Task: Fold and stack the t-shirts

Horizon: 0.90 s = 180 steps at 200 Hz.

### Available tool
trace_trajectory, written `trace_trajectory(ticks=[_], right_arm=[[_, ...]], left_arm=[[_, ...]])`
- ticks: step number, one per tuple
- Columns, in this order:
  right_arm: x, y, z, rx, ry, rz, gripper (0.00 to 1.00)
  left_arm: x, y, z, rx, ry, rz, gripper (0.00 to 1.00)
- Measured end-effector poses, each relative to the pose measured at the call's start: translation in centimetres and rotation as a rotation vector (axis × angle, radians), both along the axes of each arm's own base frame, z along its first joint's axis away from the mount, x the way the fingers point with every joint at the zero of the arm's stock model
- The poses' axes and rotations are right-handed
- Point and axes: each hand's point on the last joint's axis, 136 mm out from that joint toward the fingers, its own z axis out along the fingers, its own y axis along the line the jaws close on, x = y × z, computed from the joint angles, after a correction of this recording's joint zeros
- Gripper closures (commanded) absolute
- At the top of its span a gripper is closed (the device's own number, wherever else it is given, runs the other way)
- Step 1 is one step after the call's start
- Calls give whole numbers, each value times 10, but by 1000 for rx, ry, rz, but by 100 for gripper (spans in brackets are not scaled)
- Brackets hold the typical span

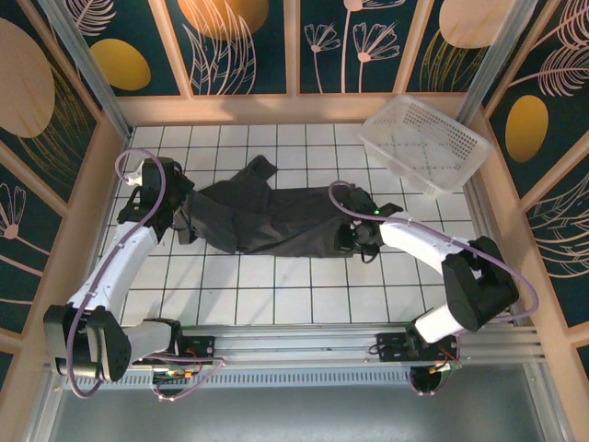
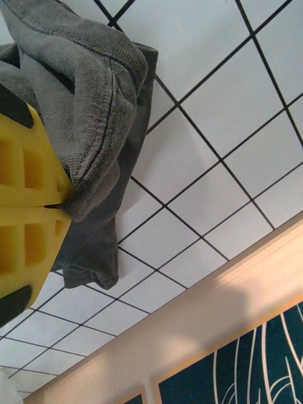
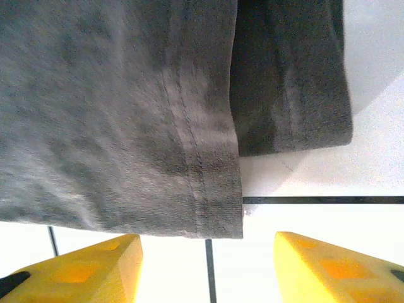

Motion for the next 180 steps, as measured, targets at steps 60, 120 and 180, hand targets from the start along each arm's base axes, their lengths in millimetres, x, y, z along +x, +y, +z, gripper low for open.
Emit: trace_trajectory(ticks=[60, 120, 180], right_arm=[[4, -1, -31, -71, 55, 1, 60], [17, 11, -25, -45, 28, 2, 100], [128, 18, 101, 129, -255, -115, 100]], left_arm=[[-3, 0, 5, -4, -13, -3, 100], [-7, 0, 8, -6, -18, -6, 100], [29, -10, 68, -33, -87, -31, 100]])
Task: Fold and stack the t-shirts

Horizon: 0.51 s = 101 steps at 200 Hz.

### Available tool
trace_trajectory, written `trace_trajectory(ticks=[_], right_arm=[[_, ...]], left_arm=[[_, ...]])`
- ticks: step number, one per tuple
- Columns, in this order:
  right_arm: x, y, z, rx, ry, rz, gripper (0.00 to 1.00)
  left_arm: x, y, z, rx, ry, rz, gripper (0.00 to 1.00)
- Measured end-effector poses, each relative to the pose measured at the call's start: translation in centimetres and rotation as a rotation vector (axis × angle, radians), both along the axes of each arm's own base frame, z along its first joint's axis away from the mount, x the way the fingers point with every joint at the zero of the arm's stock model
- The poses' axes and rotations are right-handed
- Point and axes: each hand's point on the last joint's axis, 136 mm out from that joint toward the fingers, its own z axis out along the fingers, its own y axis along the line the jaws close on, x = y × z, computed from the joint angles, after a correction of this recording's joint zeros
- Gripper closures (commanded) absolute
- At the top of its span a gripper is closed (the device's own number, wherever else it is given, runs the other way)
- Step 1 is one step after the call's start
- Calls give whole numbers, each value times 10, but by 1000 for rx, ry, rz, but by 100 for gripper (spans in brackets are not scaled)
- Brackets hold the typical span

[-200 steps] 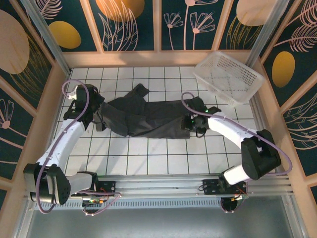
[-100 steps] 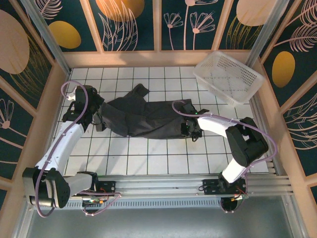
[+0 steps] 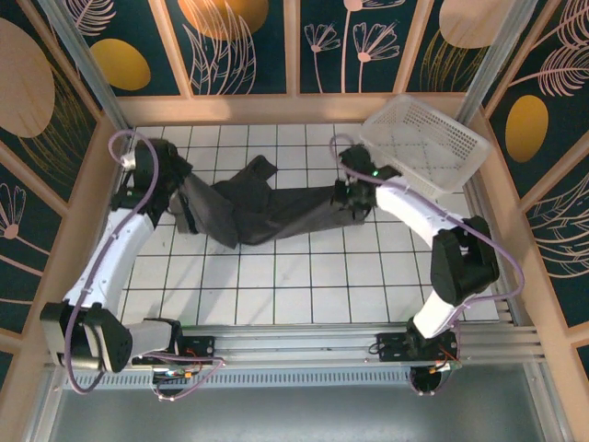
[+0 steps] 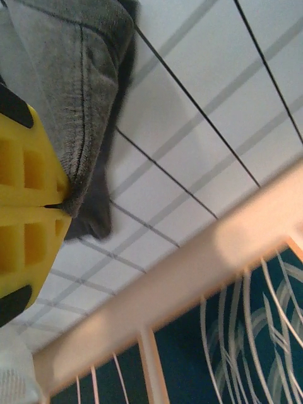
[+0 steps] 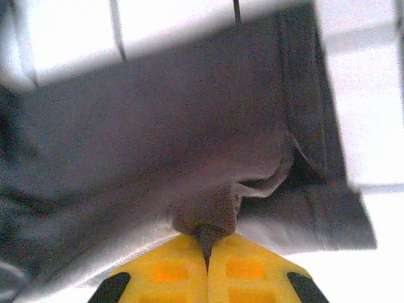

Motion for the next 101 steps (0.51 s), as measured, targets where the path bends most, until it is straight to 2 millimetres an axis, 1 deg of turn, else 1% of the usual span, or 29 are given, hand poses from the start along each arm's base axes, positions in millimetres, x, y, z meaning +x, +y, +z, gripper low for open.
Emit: trace_trajectory(ticks=[10, 11, 20, 23, 33, 35, 38, 46, 56, 70, 87, 101], right_arm=[[24, -9, 34, 45, -79, -37, 100], [28, -10, 40, 52, -92, -42, 100], [46, -22, 70, 83, -158, -74, 100], [53, -26, 82, 95, -190, -84, 100], [69, -39, 117, 128, -267, -115, 100], [71, -41, 121, 132, -277, -120, 100], [75, -45, 134, 142, -306, -130, 100], [84, -54, 160, 163, -369, -150, 100], [93, -63, 191, 187, -447, -169, 100], [99, -72, 228, 224, -536, -190, 100], [102, -79, 263, 259, -618, -197, 100], [101, -82, 283, 284, -669, -194, 100]], left_arm=[[14, -2, 26, -13, -49, -4, 100], [15, -2, 28, -15, -53, -5, 100], [27, -2, 50, -33, -95, -3, 100], [30, -1, 57, -37, -110, -2, 100], [39, -1, 77, -58, -149, -1, 100], [41, -1, 82, -61, -158, -1, 100], [44, 0, 87, -64, -170, 2, 100], [50, 0, 102, -74, -200, 3, 100], [56, 1, 121, -82, -241, 4, 100], [59, 3, 145, -87, -292, 6, 100], [56, 6, 172, -89, -350, 12, 100], [50, 9, 191, -85, -402, 21, 100]])
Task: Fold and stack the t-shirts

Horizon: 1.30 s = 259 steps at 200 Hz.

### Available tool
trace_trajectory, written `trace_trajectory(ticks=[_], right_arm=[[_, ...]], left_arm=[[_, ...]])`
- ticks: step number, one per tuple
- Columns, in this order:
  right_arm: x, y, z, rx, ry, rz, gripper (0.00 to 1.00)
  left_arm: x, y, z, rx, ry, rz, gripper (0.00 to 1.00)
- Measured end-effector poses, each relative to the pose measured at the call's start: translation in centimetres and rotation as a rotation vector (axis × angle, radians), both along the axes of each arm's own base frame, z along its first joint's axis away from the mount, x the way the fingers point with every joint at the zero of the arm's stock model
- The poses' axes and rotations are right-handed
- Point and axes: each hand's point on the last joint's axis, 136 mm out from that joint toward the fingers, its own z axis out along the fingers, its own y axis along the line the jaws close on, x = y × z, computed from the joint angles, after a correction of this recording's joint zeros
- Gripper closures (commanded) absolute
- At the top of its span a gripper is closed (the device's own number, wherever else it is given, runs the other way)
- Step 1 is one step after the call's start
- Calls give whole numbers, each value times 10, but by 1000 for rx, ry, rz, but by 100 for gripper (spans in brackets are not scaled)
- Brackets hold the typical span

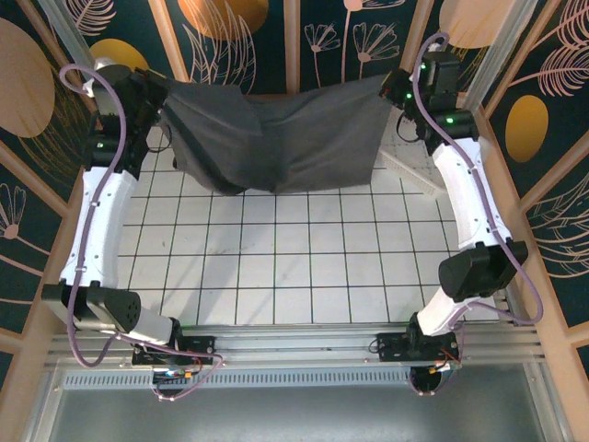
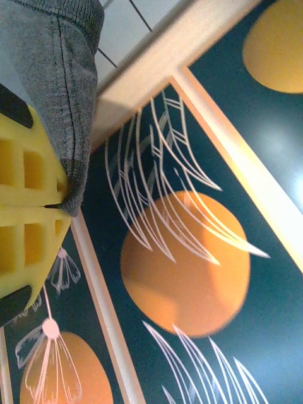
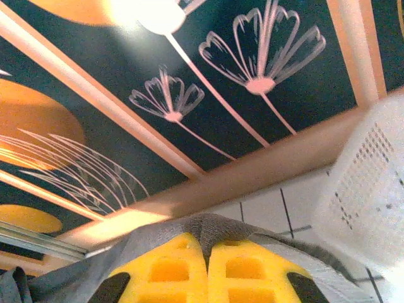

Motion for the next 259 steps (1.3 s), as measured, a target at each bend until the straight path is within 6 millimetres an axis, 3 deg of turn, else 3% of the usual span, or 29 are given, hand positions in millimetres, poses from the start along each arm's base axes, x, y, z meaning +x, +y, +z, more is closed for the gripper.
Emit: trace_trajectory(ticks=[43, 82, 111, 136, 176, 201, 231, 259], right_arm=[[-23, -18, 43, 78, -113, 15, 100], [-68, -45, 79, 150, -235, -15, 100], [-92, -42, 103, 192, -312, 24, 100], [-90, -35, 109, 215, -334, 73, 100], [-65, -29, 92, 223, -289, 107, 100], [-62, -28, 95, 222, -293, 112, 100], [-74, -30, 108, 214, -336, 113, 100], [-109, -31, 116, 200, -395, 118, 100]], left_arm=[[-39, 14, 43, 42, -129, 58, 100], [-104, 46, 84, 76, -262, 225, 100], [-141, 66, 105, 90, -330, 341, 100], [-141, 68, 112, 112, -354, 354, 100], [-117, 58, 105, 183, -332, 302, 100], [-119, 55, 109, 214, -345, 285, 100], [-136, 55, 123, 219, -395, 283, 100], [-169, 58, 129, 205, -450, 300, 100]])
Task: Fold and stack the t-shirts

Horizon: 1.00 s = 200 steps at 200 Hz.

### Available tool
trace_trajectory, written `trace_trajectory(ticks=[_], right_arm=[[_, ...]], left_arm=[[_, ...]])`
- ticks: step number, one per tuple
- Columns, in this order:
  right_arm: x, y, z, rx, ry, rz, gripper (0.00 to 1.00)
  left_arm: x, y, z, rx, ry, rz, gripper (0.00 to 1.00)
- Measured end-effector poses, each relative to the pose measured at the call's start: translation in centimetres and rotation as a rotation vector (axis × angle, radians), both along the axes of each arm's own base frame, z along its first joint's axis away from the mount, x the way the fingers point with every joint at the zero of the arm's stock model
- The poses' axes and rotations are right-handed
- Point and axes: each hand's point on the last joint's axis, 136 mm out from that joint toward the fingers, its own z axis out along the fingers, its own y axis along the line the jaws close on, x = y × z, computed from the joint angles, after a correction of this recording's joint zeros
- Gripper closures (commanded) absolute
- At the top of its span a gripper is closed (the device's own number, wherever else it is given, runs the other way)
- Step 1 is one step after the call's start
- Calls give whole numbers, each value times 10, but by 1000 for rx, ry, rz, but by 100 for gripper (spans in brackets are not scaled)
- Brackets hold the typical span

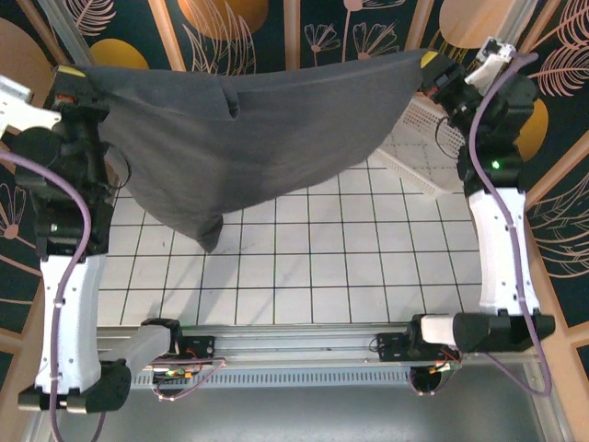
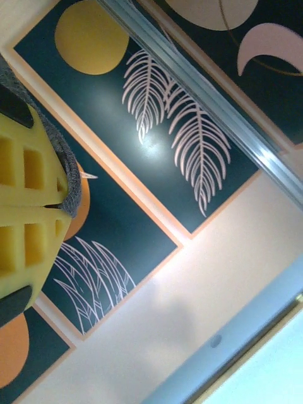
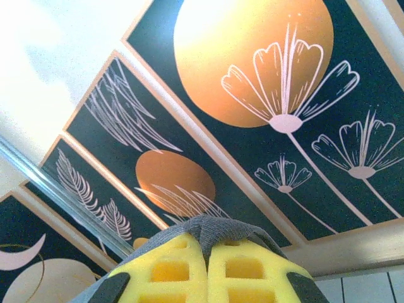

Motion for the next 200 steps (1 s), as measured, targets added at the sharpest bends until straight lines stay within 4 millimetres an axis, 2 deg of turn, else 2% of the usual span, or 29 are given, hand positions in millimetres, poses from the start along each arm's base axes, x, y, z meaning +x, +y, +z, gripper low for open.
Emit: trace_trajectory(ticks=[34, 57, 80, 100, 118, 134, 147, 157, 164, 170, 184, 187, 190, 200], right_arm=[[-55, -2, 9, -4, -86, -3, 100], [-81, -3, 19, -16, -139, -7, 100], [-84, -3, 28, -27, -165, -10, 100], [-64, -2, 37, -27, -161, -10, 100], [-17, 0, 30, -25, -111, -5, 100], [43, 4, 5, -22, -28, 4, 100], [99, 12, -31, -25, 67, 20, 78], [150, 23, -73, -33, 167, 42, 62], [183, 30, -106, -43, 241, 59, 53], [207, 36, -133, -49, 296, 72, 48], [252, 49, -203, -75, 432, 100, 42], [258, 50, -217, -81, 459, 104, 42], [263, 53, -231, -81, 489, 108, 41], [271, 59, -276, -99, 591, 122, 41]], left_arm=[[-43, 12, -2, -26, -58, 53, 100], [-64, 17, 6, -39, -106, 73, 100], [-67, 19, 15, -45, -127, 83, 100], [-45, 18, 25, -44, -109, 84, 100], [-2, 16, 20, -41, -47, 93, 100], [56, 14, -8, -32, 61, 108, 100], [117, 12, -51, -17, 182, 116, 100], [169, 10, -90, -1, 284, 99, 82], [206, 10, -118, 6, 354, 77, 56], [238, 10, -144, 11, 411, 55, 42], [302, 10, -208, 13, 544, 4, 28], [310, 9, -218, 13, 566, -6, 26], [321, 8, -236, 13, 602, -21, 24], [338, 6, -278, 4, 690, -53, 20]])
